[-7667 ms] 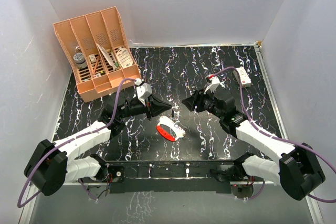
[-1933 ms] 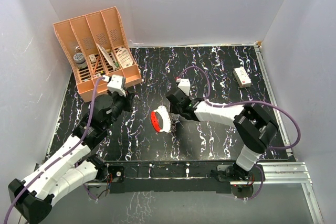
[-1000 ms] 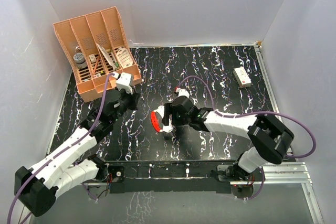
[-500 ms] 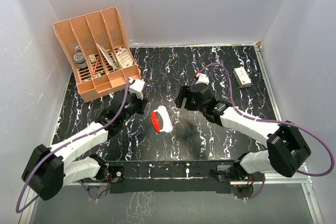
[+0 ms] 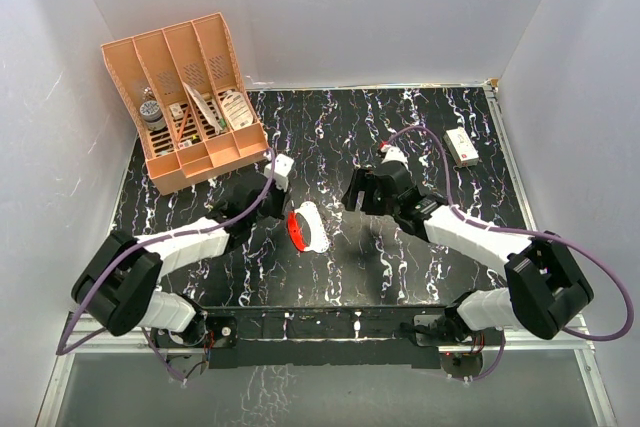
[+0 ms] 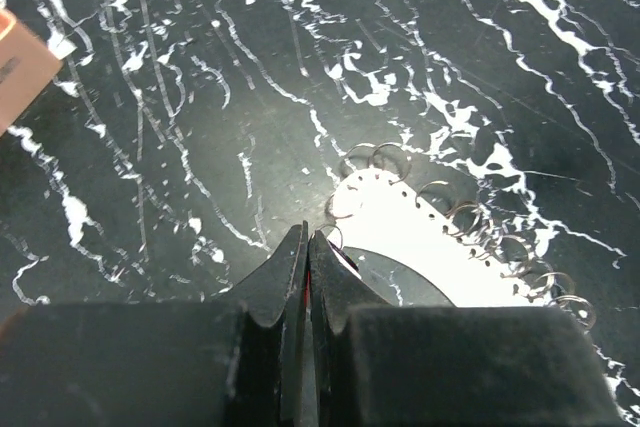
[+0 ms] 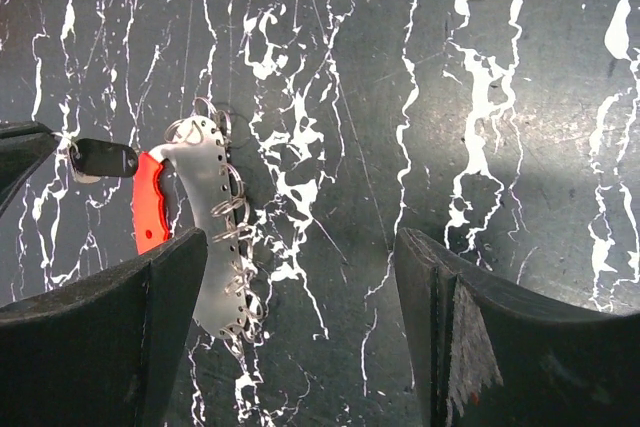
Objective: Put the keys on the keyring
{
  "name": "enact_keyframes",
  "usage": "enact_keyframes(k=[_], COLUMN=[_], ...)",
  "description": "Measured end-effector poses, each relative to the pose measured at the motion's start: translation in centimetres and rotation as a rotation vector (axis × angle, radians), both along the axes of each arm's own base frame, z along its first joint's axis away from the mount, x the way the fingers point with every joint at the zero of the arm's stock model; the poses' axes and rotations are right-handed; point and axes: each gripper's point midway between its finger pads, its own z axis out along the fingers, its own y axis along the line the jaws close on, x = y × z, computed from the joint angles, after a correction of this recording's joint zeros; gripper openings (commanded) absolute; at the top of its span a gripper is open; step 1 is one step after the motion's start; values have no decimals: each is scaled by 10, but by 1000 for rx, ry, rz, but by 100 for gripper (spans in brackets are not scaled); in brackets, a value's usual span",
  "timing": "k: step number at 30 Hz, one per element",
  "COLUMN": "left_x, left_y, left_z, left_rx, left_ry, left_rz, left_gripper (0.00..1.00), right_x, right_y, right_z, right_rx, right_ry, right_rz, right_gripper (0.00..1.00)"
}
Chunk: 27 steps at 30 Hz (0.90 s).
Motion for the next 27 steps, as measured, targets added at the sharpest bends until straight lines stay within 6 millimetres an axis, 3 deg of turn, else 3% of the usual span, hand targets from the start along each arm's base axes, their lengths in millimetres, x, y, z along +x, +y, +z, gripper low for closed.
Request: enact_keyframes(k=[7, 14, 20, 27], left_x=[3, -12, -25, -40], left_y=[-31, -44, -47, -36], left_z=[6, 7, 6, -7], left_rx=[-16, -11, 16, 84], left_ry=[65, 143, 203, 287], left_rz=[-114, -220, -277, -281], left_gripper=[0, 0, 0, 0], right_x=[1, 1, 1, -1], right_y=[-8, -8, -8, -9], right_z=[-3, -3, -4, -8], right_rx=[14, 25, 27, 27], right_ry=[6, 7, 7, 13], right_rz=[-8, 0, 3, 3], right_gripper=[74, 74, 74, 74])
